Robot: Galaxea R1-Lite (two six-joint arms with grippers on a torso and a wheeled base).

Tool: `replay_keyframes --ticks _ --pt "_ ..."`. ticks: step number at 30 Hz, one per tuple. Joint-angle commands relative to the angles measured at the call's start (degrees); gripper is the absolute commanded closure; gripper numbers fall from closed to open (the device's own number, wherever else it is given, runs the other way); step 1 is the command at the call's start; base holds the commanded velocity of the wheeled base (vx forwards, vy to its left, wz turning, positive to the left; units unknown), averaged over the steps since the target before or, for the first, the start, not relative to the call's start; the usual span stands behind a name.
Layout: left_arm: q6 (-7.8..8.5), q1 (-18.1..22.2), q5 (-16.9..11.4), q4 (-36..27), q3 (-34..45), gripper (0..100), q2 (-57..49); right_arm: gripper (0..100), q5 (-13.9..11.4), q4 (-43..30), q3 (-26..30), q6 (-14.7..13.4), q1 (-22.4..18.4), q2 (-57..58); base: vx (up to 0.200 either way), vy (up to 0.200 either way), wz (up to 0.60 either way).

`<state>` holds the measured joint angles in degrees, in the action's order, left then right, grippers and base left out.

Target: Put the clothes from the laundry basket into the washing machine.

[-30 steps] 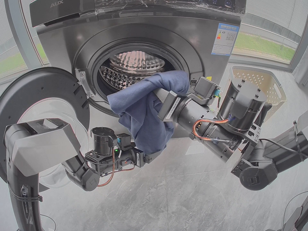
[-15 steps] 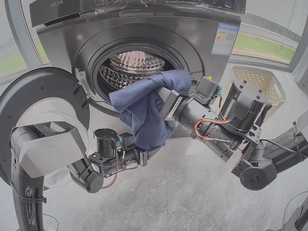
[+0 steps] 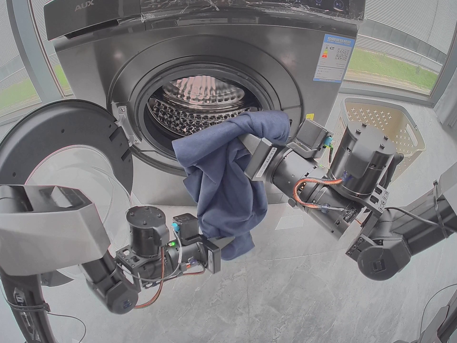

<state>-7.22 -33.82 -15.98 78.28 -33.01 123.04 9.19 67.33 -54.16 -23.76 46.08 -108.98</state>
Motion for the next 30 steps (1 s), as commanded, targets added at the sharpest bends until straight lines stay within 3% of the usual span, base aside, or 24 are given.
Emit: replay_keyframes --ticks 1,7,17,21,30 --pt "-0.17 -6.7 0.0 4.3 12.3 100 -12.0 100 -0.5 1.8 2.7 0.1 -1.1 -0.2 0.0 0.0 0.0" --pt "-0.08 -7.1 0.2 10.1 15.4 100 -12.9 100 -0.2 2.1 4.9 0.0 -0.4 0.1 0.0 0.0 0.0" --pt "-0.25 -7.2 1.0 10.2 17.0 100 -16.7 100 -0.2 5.1 8.5 0.2 -0.8 0.5 0.0 0.0 0.0" --pt "-2.1 -7.1 1.0 10.2 19.2 100 -19.7 100 -0.2 5.2 9.9 0.2 -0.4 0.3 0.0 0.0 0.0" --pt "-2.36 -6.8 1.1 10.3 20.8 100 -22.8 100 -0.4 6.4 10.9 0.2 -0.1 -0.2 0.0 0.0 0.0"
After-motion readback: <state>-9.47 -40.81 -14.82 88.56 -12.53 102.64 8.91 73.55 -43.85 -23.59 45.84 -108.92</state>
